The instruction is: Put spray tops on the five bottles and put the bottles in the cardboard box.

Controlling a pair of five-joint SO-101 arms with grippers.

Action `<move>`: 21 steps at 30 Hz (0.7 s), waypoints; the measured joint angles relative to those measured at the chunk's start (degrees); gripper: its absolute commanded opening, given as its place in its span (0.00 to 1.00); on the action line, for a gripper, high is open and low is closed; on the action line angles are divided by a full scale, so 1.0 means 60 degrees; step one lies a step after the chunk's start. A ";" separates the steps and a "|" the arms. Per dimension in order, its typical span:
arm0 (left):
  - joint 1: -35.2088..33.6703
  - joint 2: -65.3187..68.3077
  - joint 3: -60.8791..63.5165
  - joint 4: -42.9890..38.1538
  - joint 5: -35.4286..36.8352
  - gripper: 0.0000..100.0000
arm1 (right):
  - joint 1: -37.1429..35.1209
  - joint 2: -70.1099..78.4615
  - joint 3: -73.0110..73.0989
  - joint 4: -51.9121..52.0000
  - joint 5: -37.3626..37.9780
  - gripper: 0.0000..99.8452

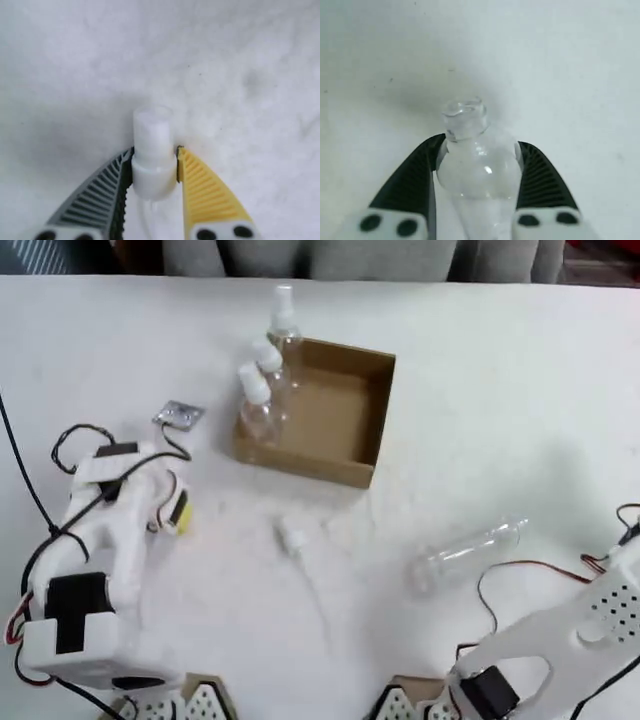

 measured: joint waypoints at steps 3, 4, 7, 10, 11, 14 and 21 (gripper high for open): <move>0.0000 0.0000 0.0000 0.0000 0.0000 0.02 | 0.0161 -0.0190 0.0000 0.0103 0.0073 0.02; 0.0000 0.0000 0.0000 0.0000 0.0000 0.02 | 0.0161 -0.0190 0.0000 0.0176 0.0073 0.02; 0.0000 0.0000 0.0000 0.0000 0.0000 0.02 | 0.0103 -0.0249 0.0000 0.0190 -0.0205 0.02; 0.0000 0.0000 0.0000 0.0000 0.0000 0.02 | 0.0147 -0.0806 0.0337 0.0205 -0.0733 0.02; 0.0000 0.0000 0.0000 0.0000 0.0000 0.02 | 0.0147 -0.1055 0.0557 0.0205 -0.0821 0.02; 0.0000 0.0000 0.0000 0.0000 0.0000 0.02 | 0.0073 -0.2022 0.1685 0.0205 -0.0864 0.02; 0.0000 0.0000 0.0000 0.0000 0.0000 0.02 | -0.0484 -0.4938 0.5377 -0.0718 -0.0864 0.02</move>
